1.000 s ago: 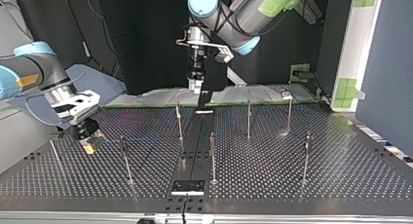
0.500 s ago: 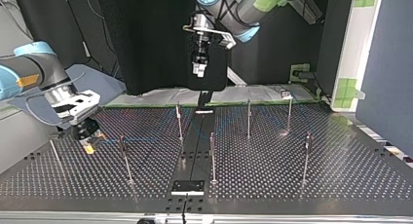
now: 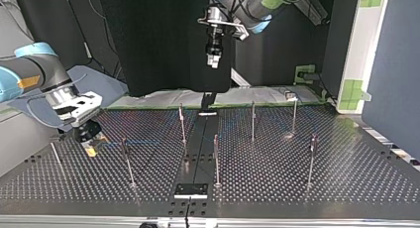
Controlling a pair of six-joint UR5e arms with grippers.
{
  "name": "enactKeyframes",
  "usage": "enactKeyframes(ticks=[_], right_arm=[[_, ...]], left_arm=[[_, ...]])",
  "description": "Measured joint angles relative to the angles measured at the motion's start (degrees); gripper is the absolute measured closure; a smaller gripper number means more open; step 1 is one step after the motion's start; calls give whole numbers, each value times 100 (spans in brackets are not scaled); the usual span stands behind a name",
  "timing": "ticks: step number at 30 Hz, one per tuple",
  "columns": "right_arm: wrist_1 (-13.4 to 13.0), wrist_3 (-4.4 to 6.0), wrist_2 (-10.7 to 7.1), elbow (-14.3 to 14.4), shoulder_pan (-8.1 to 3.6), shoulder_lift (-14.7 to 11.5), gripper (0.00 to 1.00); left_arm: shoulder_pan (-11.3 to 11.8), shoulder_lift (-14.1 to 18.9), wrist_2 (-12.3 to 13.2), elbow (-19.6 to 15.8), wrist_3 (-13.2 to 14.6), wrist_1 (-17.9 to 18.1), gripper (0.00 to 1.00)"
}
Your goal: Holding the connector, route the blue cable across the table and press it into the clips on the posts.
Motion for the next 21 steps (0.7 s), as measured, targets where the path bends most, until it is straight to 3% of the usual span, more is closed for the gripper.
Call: enactKeyframes(ticks=[11, 21], right_arm=[[0, -2, 0, 5, 2, 0, 100], [0, -3, 0, 7, 2, 0, 100]], left_arm=[[-100, -46, 1, -507, 0, 507, 0], [-108, -45, 2, -570, 0, 571, 0]])
